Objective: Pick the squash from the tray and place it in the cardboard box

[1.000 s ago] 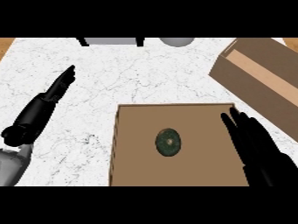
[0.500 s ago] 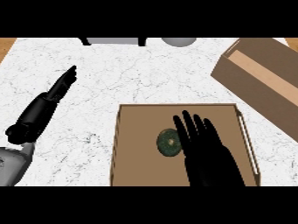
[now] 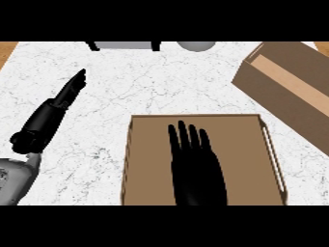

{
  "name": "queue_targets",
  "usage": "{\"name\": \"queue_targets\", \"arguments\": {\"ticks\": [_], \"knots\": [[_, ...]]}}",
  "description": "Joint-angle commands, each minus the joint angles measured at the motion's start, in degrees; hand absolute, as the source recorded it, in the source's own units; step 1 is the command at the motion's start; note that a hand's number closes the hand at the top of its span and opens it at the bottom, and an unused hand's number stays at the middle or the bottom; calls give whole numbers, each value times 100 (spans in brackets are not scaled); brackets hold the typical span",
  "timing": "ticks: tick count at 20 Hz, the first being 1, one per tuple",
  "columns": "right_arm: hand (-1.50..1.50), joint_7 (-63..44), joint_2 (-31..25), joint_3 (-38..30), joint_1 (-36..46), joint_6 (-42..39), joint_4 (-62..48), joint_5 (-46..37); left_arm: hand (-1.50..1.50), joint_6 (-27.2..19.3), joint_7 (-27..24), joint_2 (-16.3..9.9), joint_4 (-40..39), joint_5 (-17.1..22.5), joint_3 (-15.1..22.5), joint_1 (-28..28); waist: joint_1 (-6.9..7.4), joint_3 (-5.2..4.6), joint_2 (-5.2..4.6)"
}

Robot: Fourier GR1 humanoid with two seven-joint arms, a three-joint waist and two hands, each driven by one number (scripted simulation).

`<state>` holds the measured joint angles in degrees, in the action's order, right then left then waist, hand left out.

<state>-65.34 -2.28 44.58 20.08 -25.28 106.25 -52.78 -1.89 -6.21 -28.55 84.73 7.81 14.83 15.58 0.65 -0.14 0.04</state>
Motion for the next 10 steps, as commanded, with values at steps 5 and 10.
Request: {"name": "queue_targets", "arguments": {"ticks": [5,10], "knots": [[-150,-1418,219,90,548,-227,-683,9,0,56,123,101,212,-80,25,-130,12,7,10],[-150,-1367,221,181,896,209,-1358,160,0,-27,-36,260,-62,-295,0,-22,14,6,-15]]}}
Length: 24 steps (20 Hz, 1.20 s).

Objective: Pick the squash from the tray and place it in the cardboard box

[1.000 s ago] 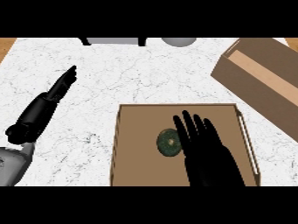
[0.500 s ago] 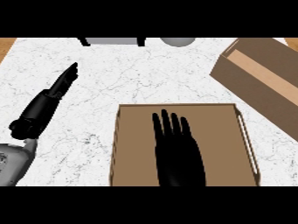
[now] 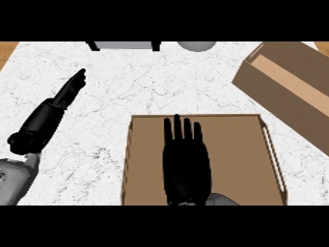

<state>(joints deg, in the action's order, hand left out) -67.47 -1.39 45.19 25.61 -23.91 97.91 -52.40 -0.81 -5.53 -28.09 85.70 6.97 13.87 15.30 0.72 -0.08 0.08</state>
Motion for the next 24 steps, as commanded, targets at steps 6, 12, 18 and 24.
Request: {"name": "queue_targets", "arguments": {"ticks": [6,12,18,24], "knots": [[-150,-906,132,-213,260,-36,-883,-8,0,86,-144,124,-232,-108,-158,91,-38,2,-17],[-150,-1158,133,309,18,191,-775,16,0,138,174,151,193,-171,-204,-56,-19,6,3],[-150,-556,133,141,-28,621,-1399,-56,0,112,-133,460,-200,-413,-222,-84,-32,5,-16],[-150,-774,134,0,-50,413,-1353,-97,0,284,-49,336,227,-350,-351,-444,-6,6,6]]}}
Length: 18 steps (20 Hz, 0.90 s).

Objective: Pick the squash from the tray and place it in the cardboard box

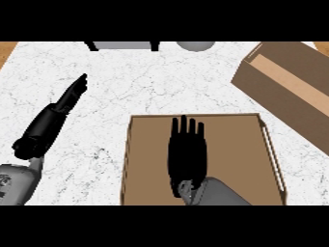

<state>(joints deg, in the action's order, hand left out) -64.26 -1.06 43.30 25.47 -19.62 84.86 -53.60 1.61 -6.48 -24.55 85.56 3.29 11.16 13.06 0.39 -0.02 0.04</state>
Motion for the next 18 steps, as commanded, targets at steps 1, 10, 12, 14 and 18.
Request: {"name": "queue_targets", "arguments": {"ticks": [1,10,12,14,18], "knots": [[-150,-891,101,-5,-115,-298,29,-173,0,-33,237,86,-29,-56,-119,215,-54,1,5],[-150,182,50,-355,-703,68,-254,-567,0,462,360,-22,60,84,-644,244,-47,2,-2],[150,193,102,-90,-658,-81,11,-636,0,338,266,249,279,-348,-447,-35,-34,2,1],[150,897,-91,-219,-676,289,-332,-978,0,260,471,367,412,-475,-346,56,-36,3,-1],[150,971,101,-111,-283,877,-1072,-1342,0,463,84,333,155,-444,-533,-95,-18,2,-7]]}}
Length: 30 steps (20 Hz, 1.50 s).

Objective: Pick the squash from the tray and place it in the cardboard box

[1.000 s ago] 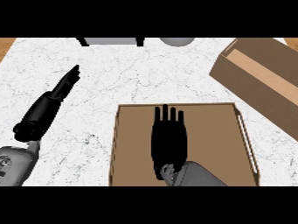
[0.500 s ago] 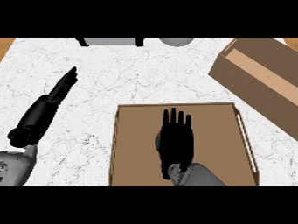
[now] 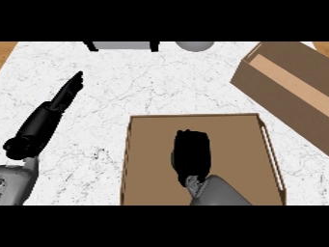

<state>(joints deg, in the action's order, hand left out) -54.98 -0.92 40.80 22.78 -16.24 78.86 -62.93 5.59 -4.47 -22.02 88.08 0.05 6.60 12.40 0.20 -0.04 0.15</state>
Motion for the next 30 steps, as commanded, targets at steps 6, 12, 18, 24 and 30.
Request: {"name": "queue_targets", "arguments": {"ticks": [6,12,18,24,30], "knots": [[150,1923,-286,-458,743,532,-644,442,0,292,3,-50,175,88,-256,-52,128,9,-48],[150,4414,-951,-1128,1231,925,-1028,1340,0,219,55,69,239,-34,-153,-76,132,11,-57],[150,4748,-1081,-1281,1674,1242,-559,921,0,333,18,37,279,-57,-249,-261,29,4,-1],[150,4305,-1143,-1867,1646,1186,357,886,0,428,170,88,-184,-50,-447,268,-61,4,-5],[150,3150,-1144,-3006,1403,1532,961,1097,0,287,-163,174,-172,-191,-415,-103,-119,3,8]]}}
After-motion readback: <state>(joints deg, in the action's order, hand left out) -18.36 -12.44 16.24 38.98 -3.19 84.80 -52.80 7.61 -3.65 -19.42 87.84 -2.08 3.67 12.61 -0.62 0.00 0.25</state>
